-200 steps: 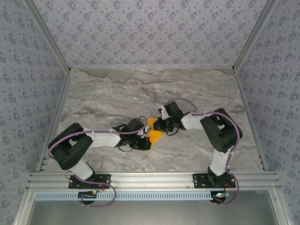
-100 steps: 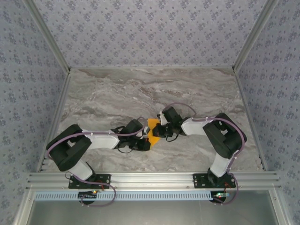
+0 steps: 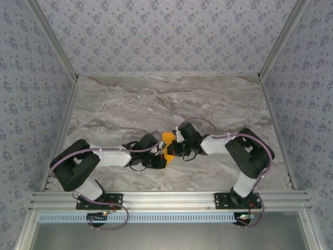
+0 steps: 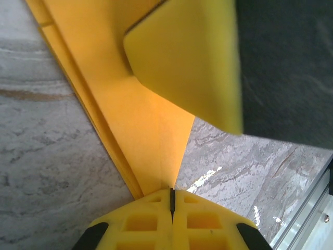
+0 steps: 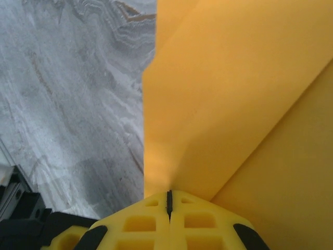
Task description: Fold a paper plane with a square sheet of paper (pick it up from the middle)
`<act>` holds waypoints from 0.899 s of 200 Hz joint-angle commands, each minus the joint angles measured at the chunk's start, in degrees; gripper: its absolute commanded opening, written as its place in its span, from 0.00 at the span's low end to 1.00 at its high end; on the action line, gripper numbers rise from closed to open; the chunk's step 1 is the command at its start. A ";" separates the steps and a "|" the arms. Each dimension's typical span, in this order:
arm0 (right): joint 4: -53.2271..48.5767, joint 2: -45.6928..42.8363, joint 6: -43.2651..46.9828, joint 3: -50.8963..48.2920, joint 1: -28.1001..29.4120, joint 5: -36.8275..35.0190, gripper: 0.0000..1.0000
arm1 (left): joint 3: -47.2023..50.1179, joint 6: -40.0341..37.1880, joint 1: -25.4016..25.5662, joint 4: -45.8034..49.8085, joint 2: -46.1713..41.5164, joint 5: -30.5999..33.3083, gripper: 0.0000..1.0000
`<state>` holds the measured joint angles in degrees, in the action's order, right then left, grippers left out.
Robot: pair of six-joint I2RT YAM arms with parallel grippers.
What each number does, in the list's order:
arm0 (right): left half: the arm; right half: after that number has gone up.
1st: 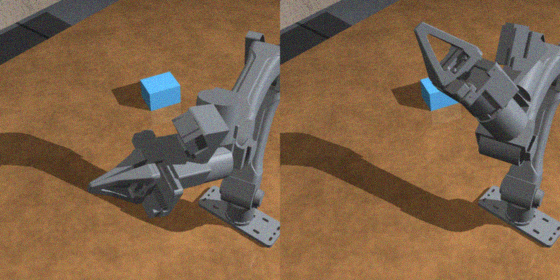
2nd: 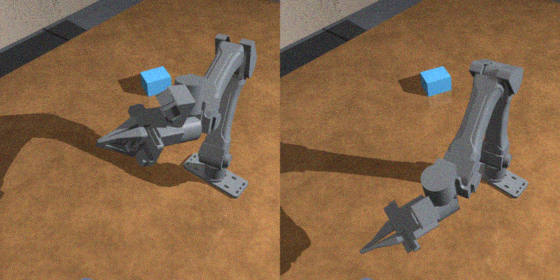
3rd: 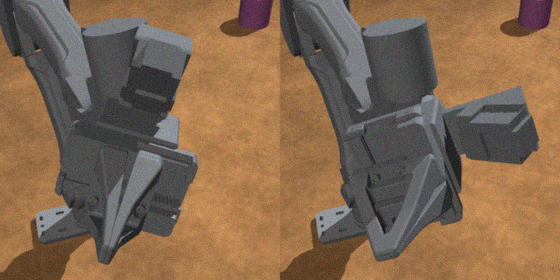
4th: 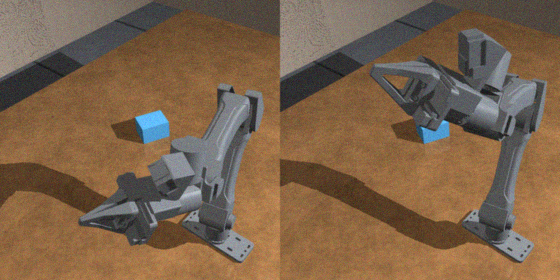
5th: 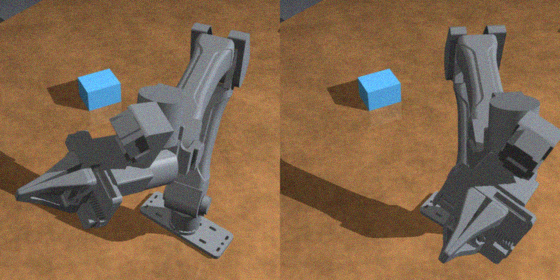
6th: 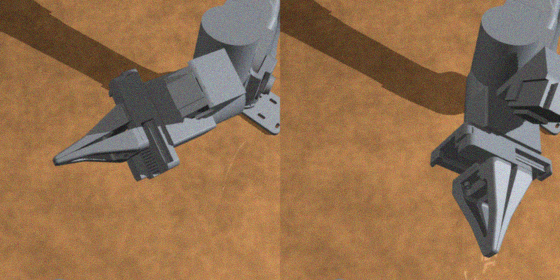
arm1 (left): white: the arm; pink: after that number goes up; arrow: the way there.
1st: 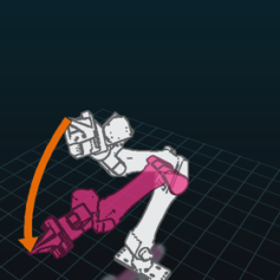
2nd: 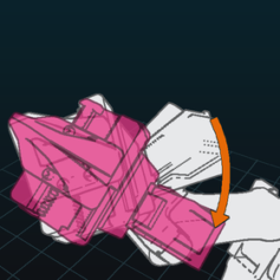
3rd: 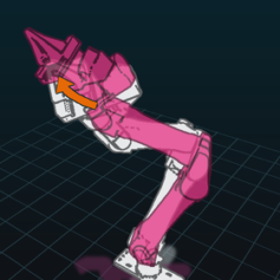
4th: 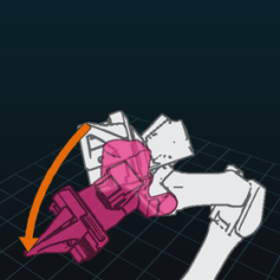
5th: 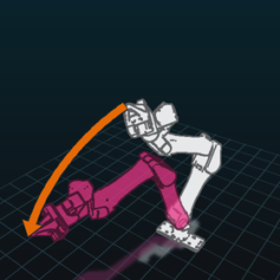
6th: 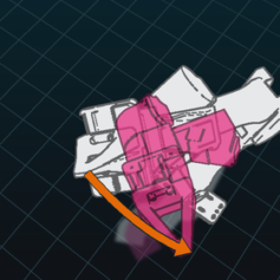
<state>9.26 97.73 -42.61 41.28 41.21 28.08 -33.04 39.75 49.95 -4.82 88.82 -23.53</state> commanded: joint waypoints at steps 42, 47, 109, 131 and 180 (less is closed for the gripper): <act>0.85 1.49 -4.30 -0.88 3.34 0.63 0.01 | 2.60 0.63 0.50 4.47 0.58 3.18 0.00; 0.86 2.02 -4.59 -0.80 3.35 0.42 0.01 | 2.60 0.68 0.50 4.38 0.57 3.14 0.00; -2.20 3.34 -1.80 0.94 -2.41 -3.83 0.00 | 3.35 1.04 0.54 5.17 0.39 1.66 0.00; -3.06 4.32 1.00 3.33 -6.56 -2.76 0.00 | 3.92 1.17 0.50 5.39 0.22 1.16 0.00; -6.94 9.54 6.03 10.24 -14.20 -1.61 0.01 | 3.86 0.99 0.50 5.94 -0.74 1.07 0.00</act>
<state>6.72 104.16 -40.86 48.27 30.61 30.41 -31.55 40.58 50.00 -6.74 88.05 -23.33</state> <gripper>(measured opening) 0.044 0.061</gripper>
